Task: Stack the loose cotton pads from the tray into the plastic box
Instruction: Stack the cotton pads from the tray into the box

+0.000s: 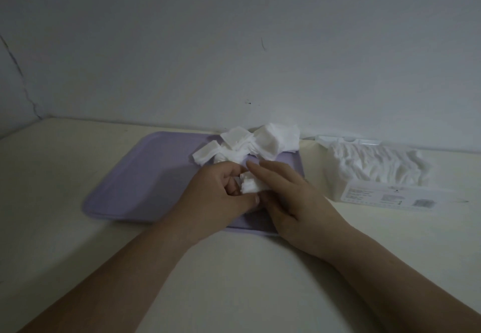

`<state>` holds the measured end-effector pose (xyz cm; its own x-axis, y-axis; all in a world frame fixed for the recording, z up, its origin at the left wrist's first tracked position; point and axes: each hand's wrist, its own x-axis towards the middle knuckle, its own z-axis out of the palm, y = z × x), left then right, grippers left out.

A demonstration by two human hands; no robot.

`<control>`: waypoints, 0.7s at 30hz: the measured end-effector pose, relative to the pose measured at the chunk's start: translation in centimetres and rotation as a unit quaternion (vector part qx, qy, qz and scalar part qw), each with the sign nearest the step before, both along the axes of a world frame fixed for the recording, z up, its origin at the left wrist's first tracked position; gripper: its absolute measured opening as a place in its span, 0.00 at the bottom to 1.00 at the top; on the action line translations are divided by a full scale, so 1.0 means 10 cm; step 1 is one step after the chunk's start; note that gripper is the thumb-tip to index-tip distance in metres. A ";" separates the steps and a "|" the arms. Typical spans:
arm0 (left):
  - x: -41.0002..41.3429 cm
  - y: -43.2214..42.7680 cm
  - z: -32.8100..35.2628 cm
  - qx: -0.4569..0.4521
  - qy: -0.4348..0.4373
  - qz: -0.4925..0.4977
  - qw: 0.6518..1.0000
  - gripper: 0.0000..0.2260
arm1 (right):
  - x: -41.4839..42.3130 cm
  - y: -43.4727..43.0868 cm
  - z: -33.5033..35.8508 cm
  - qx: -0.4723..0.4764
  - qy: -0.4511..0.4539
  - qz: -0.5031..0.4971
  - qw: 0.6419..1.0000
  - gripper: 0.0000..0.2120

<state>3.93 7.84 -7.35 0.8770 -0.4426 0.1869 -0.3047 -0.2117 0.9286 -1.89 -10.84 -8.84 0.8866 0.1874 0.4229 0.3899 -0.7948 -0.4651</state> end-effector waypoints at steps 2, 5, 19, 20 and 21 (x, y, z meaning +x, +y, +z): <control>0.02 0.00 -0.02 0.012 -0.013 -0.001 1.000 0.08 | -0.02 0.02 0.00 -0.035 0.016 -0.013 0.999 0.28; 0.03 -0.01 -0.04 0.022 -0.031 0.005 0.999 0.07 | -0.05 0.04 0.02 -0.088 0.031 -0.038 0.995 0.28; 0.51 0.27 0.00 0.329 -0.181 0.175 0.910 0.16 | -0.01 0.00 0.05 0.143 0.013 -0.129 0.981 0.20; 0.52 0.28 -0.01 0.377 -0.151 0.149 0.901 0.20 | -0.02 0.00 0.06 0.160 0.017 -0.128 0.979 0.20; 0.53 0.28 -0.02 0.402 -0.129 0.127 0.898 0.24 | -0.02 0.00 0.07 0.175 0.023 -0.128 0.976 0.20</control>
<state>9.27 10.61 -7.53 0.9422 -0.3176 0.1068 -0.3346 -0.8750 0.3499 -2.06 -10.80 -8.19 0.9049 -0.1914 0.3801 0.1720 -0.6525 -0.7380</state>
